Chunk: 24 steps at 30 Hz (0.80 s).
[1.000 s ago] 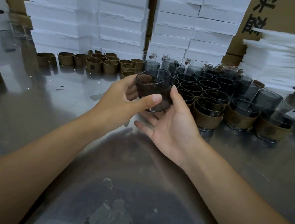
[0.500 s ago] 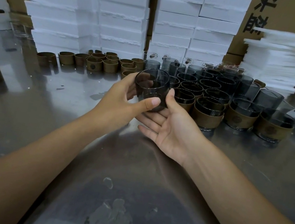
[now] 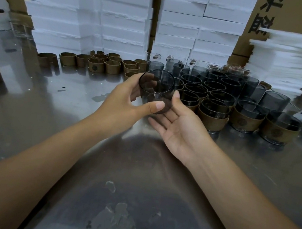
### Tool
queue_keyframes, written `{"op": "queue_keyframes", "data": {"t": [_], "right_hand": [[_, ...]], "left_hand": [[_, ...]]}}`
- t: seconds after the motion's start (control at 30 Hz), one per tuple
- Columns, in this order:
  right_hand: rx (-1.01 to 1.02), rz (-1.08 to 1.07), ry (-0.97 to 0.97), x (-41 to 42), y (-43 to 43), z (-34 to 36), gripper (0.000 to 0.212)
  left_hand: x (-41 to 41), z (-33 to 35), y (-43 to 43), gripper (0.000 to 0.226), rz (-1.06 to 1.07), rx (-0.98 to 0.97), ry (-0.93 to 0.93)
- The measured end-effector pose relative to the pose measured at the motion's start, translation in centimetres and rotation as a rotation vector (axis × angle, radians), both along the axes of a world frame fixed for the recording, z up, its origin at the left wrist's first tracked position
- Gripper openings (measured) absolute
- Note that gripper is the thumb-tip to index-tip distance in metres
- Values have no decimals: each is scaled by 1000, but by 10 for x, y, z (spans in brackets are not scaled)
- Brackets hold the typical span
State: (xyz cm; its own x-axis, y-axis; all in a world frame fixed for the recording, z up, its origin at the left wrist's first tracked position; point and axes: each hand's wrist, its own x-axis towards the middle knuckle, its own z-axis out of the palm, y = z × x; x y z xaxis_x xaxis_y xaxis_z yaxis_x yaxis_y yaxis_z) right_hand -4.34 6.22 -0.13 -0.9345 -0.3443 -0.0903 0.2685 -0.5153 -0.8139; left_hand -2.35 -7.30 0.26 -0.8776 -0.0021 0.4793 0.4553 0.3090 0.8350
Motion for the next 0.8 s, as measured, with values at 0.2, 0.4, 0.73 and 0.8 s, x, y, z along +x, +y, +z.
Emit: {"op": "queue_keyframes", "data": {"t": [0.2,0.4,0.73,0.8], "right_hand": [[-53,39,31,1,-1,3,26],[-100,134,47,4,0,4,31],[-67,263,75,5,-1,2,53],[-46,290,79,6,-2,2,59]], "left_hand": [[2,2,2,63,-19,6,-1],[2,2,1,55,-54,19,-15],[-2,0,1,46,-130,113,-51],[-1,0,2,46,-131,124,-53]]}}
